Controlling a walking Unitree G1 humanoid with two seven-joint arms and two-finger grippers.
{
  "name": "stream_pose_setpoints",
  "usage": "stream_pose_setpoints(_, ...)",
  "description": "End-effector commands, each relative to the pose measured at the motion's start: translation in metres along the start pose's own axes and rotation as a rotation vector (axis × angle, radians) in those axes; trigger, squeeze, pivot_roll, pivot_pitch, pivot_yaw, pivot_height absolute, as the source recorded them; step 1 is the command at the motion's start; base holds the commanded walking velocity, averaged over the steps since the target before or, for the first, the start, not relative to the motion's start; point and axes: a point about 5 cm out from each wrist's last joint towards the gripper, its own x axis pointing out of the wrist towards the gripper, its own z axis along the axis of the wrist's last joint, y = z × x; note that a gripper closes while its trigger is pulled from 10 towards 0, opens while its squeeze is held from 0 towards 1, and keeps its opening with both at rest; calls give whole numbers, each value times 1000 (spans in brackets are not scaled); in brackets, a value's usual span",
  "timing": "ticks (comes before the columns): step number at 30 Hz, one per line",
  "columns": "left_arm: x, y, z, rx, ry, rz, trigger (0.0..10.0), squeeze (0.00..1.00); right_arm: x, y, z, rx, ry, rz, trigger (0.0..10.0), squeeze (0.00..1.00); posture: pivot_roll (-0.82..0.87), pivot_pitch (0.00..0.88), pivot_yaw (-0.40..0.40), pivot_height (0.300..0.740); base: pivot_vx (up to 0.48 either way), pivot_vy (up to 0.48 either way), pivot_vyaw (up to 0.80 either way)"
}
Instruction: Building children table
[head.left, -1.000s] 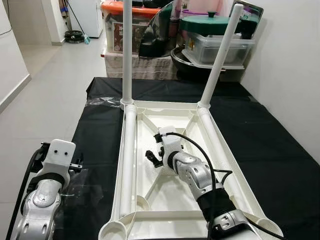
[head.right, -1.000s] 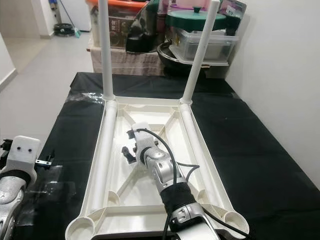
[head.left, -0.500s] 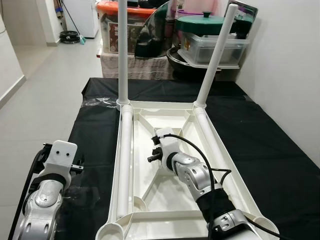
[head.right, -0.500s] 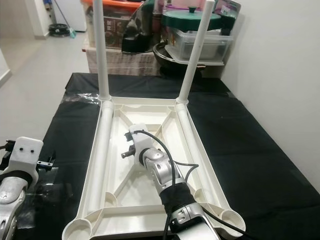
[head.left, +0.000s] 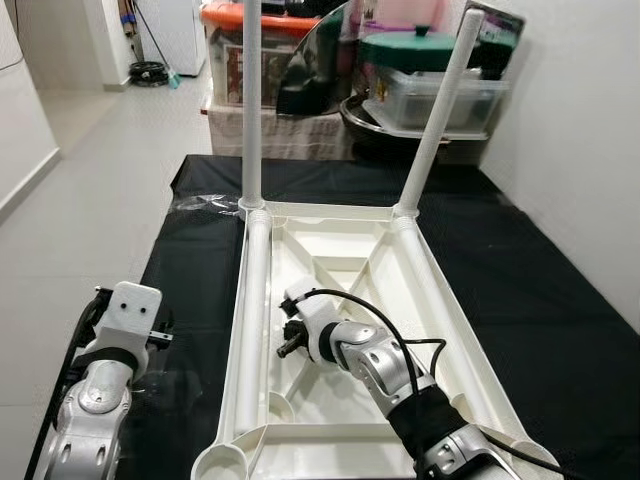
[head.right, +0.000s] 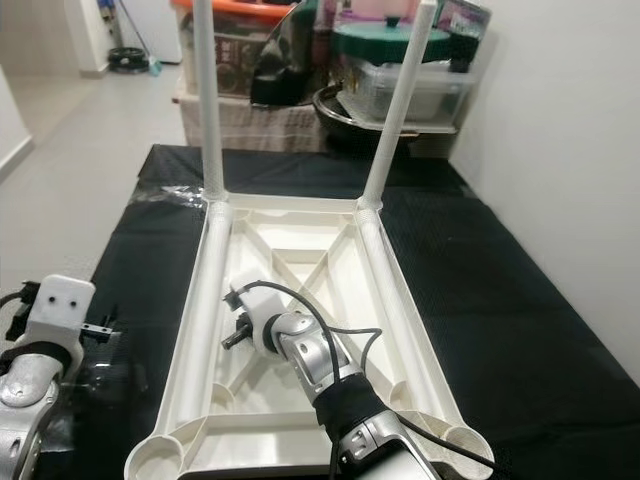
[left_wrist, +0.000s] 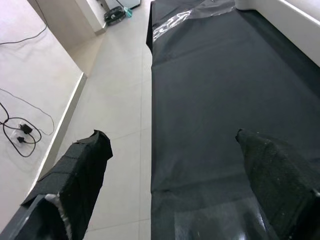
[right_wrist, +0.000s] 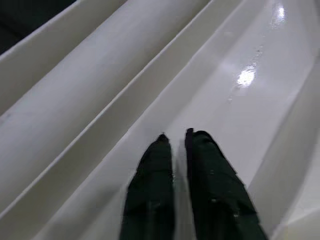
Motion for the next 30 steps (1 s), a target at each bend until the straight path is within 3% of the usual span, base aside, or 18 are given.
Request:
stream_pose_setpoints(1, 1, -2, 0, 4, -3, 0, 10000, 0, -3, -12, 3, 54, -39, -60, 10000, 1000, 89, 0, -115, 740, 0, 0, 0)
stream_pose_setpoints(4, 1, -2, 0, 7, -1, 1, 10000, 0, -10, -10, 26, 68, -138, -53, 10000, 1000, 89, 0, -115, 740, 0, 0, 0)
stream_pose_setpoints(11, 1, -1, 0, 10, -1, 0, 10000, 0, -14, -13, 35, 75, -154, -75, 10000, 1000, 85, 0, -112, 740, 0, 0, 0)
stream_pose_setpoints(13, 2, -2, 1, 10, -3, 0, 10000, 0, -17, -19, 42, 93, -166, -108, 10000, 1000, 84, 0, -113, 740, 0, 0, 0)
stream_pose_setpoints(14, 3, -3, 1, 10, -6, -3, 10000, 0, -23, -34, 45, 123, -146, -162, 10000, 1000, 81, 0, -114, 740, 0, 0, 0)
stream_pose_setpoints(17, 4, -5, 0, 11, -6, -7, 10000, 0, -23, -48, 33, 186, -79, -198, 10000, 1000, 69, 0, -116, 740, 0, 0, 0)
stream_pose_setpoints(23, 5, -6, 0, 11, -4, -9, 10000, 0, -20, -52, 17, 216, 7, -241, 10000, 1000, 66, 0, -117, 740, 0, 0, 0)
stream_pose_setpoints(24, 5, -7, 0, 10, -6, -10, 10000, 0, -18, -49, 15, 211, 18, -236, 10000, 835, 66, 0, -117, 740, 0, 0, 0)
stream_pose_setpoints(25, 5, -7, 0, 10, -6, -10, 10000, 0, -18, -49, 15, 211, 18, -236, 10000, 835, 66, 0, -117, 740, 0, 0, 0)
stream_pose_setpoints(26, 5, -8, 1, 10, -7, -11, 10000, 0, -15, -46, 13, 211, 27, -232, 10000, 0, 72, 0, -118, 740, 0, 0, 0)
stream_pose_setpoints(30, 5, -6, -1, 17, -4, -9, 10000, 0, -11, -40, 10, 227, 59, -214, 10000, 0, 72, 0, -122, 740, 0, 0, 0)
